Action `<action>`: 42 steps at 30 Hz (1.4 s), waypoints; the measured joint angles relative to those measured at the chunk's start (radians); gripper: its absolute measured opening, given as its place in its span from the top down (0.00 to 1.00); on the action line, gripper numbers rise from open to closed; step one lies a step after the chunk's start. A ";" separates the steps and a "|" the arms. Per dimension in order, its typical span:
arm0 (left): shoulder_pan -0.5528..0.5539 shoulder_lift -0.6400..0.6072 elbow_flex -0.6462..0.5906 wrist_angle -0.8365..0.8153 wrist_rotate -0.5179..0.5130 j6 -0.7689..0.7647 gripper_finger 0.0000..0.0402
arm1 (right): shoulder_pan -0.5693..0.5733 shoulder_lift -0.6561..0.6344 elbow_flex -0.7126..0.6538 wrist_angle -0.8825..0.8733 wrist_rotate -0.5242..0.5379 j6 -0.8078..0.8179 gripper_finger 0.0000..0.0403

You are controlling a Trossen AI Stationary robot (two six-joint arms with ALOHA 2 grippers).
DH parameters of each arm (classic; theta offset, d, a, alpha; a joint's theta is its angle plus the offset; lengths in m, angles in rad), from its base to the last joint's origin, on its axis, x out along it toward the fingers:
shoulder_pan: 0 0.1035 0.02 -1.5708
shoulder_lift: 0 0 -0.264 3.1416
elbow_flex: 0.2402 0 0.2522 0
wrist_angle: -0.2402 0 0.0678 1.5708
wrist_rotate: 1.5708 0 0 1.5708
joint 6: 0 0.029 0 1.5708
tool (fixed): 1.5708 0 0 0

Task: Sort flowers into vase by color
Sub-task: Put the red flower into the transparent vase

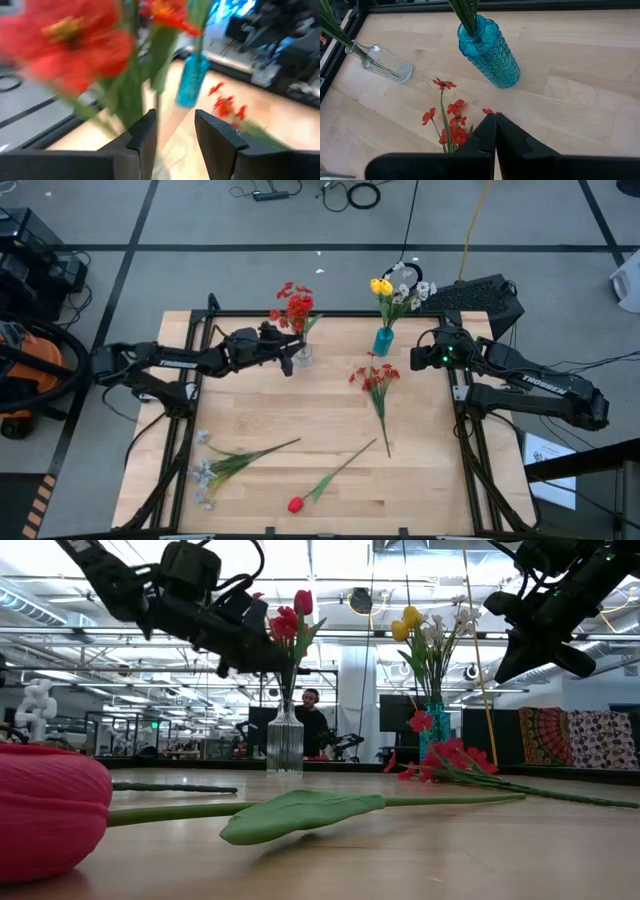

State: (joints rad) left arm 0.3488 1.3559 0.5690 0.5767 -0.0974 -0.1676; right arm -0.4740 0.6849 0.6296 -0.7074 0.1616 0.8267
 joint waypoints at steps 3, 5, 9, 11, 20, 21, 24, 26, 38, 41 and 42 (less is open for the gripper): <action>-0.019 -0.055 0.022 -0.140 -0.054 -0.002 0.67 | 0.000 0.000 0.000 0.000 0.003 -0.002 1.00; -0.034 -0.096 0.033 -0.241 -0.073 -0.008 0.67 | 0.000 0.000 0.000 0.000 0.004 -0.008 1.00; -0.078 -0.149 0.053 -0.385 -0.101 -0.062 0.67 | 0.000 0.001 0.000 0.000 0.005 -0.033 1.00; -0.106 -0.160 0.073 -0.431 -0.115 -0.112 0.67 | 0.000 0.002 0.000 0.000 0.005 -0.046 1.00; -0.282 -0.151 0.177 -0.707 -0.303 -0.297 0.67 | 0.000 0.003 0.000 0.000 0.004 -0.109 1.00; -0.301 -0.150 0.188 -0.717 -0.327 -0.319 0.67 | 0.000 0.003 0.000 0.000 0.003 -0.118 1.00; -0.353 -0.140 0.216 -0.747 -0.388 -0.386 0.67 | 0.000 0.003 0.000 0.000 -0.001 -0.147 1.00; -0.384 -0.124 0.235 -0.756 -0.416 -0.423 0.67 | 0.000 0.003 0.000 0.000 -0.001 -0.171 1.00; -0.506 0.077 0.396 -0.778 -0.468 -0.592 0.67 | 0.000 0.007 0.000 0.002 -0.004 -0.237 1.00; -0.518 0.106 0.427 -0.861 -0.454 -0.685 0.67 | 0.001 0.010 0.000 0.001 -0.023 -0.240 1.00; -0.521 0.111 0.432 -0.887 -0.440 -0.726 0.67 | 0.002 0.011 0.000 0.001 -0.047 -0.256 1.00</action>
State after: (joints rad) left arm -0.1720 1.4670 1.0009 -0.3108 -0.5377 -0.8937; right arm -0.4716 0.6957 0.6296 -0.7065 0.1143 0.5706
